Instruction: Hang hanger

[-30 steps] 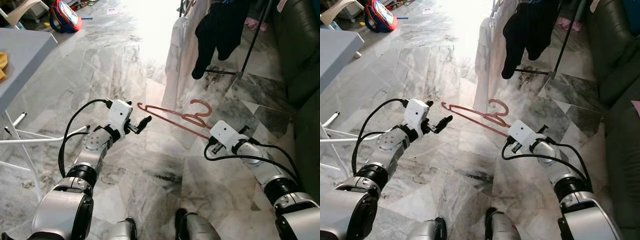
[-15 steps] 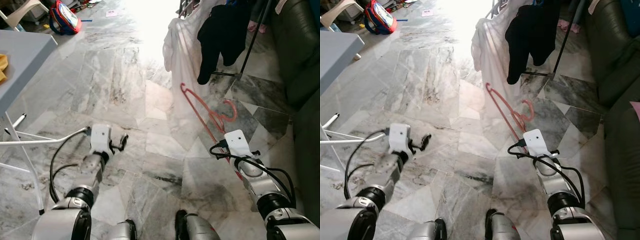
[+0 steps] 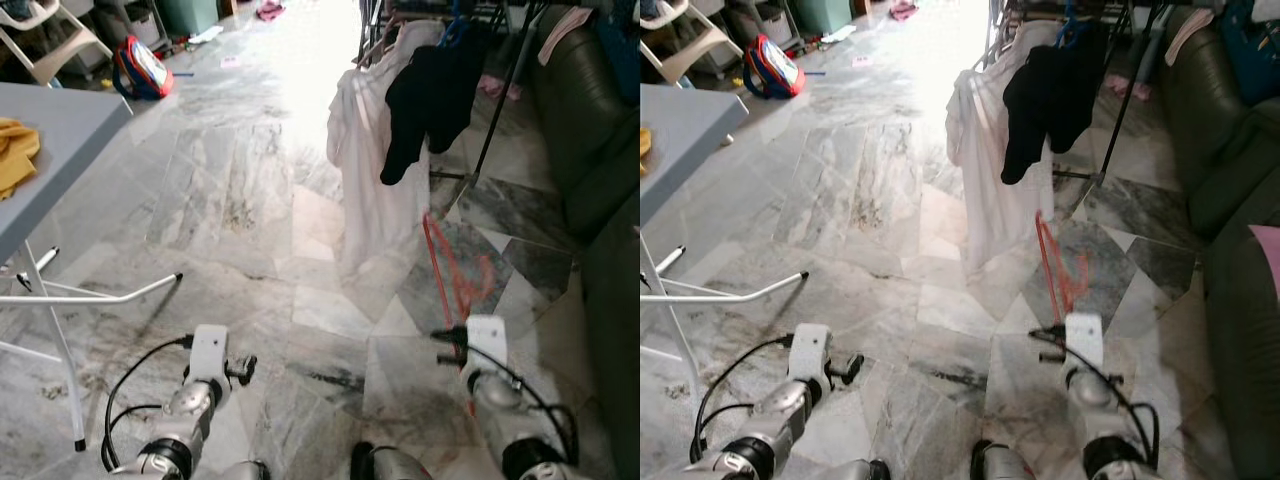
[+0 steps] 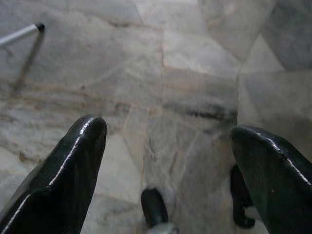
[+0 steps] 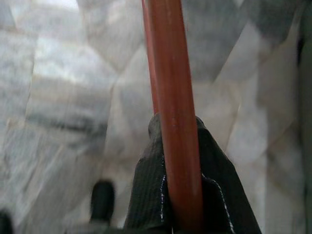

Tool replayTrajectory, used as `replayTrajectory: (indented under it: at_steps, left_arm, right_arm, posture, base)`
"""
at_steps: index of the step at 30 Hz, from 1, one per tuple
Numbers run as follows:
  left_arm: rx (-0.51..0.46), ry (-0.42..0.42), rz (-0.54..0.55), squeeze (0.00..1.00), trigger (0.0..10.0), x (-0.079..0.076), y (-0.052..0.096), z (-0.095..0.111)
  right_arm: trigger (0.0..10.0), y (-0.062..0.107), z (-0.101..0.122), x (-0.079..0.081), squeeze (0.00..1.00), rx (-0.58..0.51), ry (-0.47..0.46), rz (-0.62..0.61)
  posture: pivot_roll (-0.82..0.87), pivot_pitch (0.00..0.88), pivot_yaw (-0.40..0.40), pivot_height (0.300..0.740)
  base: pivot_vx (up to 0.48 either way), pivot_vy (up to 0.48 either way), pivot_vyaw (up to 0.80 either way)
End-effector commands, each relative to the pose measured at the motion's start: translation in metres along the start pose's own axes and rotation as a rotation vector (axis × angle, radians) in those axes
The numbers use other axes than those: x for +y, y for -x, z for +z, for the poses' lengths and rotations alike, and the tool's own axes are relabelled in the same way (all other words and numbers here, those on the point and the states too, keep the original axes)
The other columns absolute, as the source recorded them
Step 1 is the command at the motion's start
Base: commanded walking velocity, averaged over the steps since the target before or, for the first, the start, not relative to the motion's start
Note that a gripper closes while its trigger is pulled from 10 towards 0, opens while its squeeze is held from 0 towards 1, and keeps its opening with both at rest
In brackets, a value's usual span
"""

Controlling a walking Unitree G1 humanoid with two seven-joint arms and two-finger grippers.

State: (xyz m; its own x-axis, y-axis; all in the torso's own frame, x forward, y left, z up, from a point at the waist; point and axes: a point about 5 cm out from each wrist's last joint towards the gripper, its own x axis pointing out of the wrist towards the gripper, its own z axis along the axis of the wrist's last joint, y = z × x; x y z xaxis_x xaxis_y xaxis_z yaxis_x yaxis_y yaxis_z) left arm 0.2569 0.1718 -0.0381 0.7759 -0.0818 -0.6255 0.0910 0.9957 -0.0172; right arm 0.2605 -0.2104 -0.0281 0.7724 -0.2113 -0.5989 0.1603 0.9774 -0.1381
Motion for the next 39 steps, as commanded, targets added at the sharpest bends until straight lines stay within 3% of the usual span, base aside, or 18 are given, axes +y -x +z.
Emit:
replayTrajectory:
  at_steps: [1,9,13,15,18,20,22,26,36,39]
  left_arm:
    - [0.058,-0.007,0.004,0.0,10.0,-0.001,0.003,-0.015]
    - [0.159,-0.088,-0.02,0.0,10.0,-0.005,0.009,-0.039]
    - [0.177,-0.08,-0.025,0.0,10.0,-0.004,0.011,-0.042]
    - [0.192,-0.12,-0.028,0.0,10.0,-0.004,0.011,-0.043]
    - [0.214,-0.155,-0.001,0.0,10.0,-0.002,0.012,-0.045]
    - [0.216,-0.126,0.012,0.0,10.0,-0.001,0.011,-0.045]
    - [0.209,-0.11,-0.005,0.0,10.0,-0.004,0.01,-0.043]
    - [0.217,-0.191,-0.07,0.0,10.0,-0.012,0.009,-0.043]
    - [0.236,-0.256,-0.086,0.0,10.0,-0.007,0.01,-0.043]
    - [0.23,-0.238,-0.082,0.0,10.0,-0.006,0.009,-0.041]
  right_arm:
    - [10.0,0.002,-0.011,0.0,0.0,0.035,-0.026,-0.022]
    - [10.0,0.008,-0.033,0.01,0.0,0.1,-0.084,0.013]
    - [10.0,0.01,-0.039,0.015,0.0,0.119,-0.106,0.021]
    - [10.0,0.013,-0.046,0.019,0.0,0.153,-0.123,0.021]
    - [10.0,0.015,-0.054,0.022,0.0,0.182,-0.108,0.039]
    - [10.0,0.016,-0.054,0.022,0.0,0.178,-0.079,0.052]
    - [10.0,0.016,-0.055,0.02,0.0,0.177,-0.076,0.05]
    - [10.0,0.016,-0.057,0.014,0.0,0.181,-0.092,0.019]
    - [10.0,0.022,-0.072,0.006,0.0,0.226,-0.141,-0.037]
    - [10.0,0.022,-0.073,0.004,0.0,0.224,-0.138,-0.035]
  posture:
    - [-0.17,0.105,0.011,0.74]
    - [-0.18,0.116,0.024,0.74]
    - [-0.18,0.113,0.037,0.74]
    - [-0.16,0.082,0.019,0.74]
    - [-0.13,0.063,0.012,0.74]
    - [-0.13,0.047,0.023,0.74]
    - [-0.13,0.045,0.026,0.74]
    - [-0.12,0.026,0.058,0.74]
    - [-0.13,0.017,0.111,0.74]
    - [-0.14,0.02,0.095,0.74]
  base:
    - [0.0,0.0,0.0]
    - [0.0,0.0,0.0]
    - [0.0,0.0,0.0]
    - [0.0,0.0,0.0]
    - [0.0,0.0,0.0]
    - [0.0,0.0,0.0]
    - [0.0,0.0,0.0]
    - [0.0,0.0,0.0]
    - [0.0,0.0,0.0]
    - [0.0,0.0,0.0]
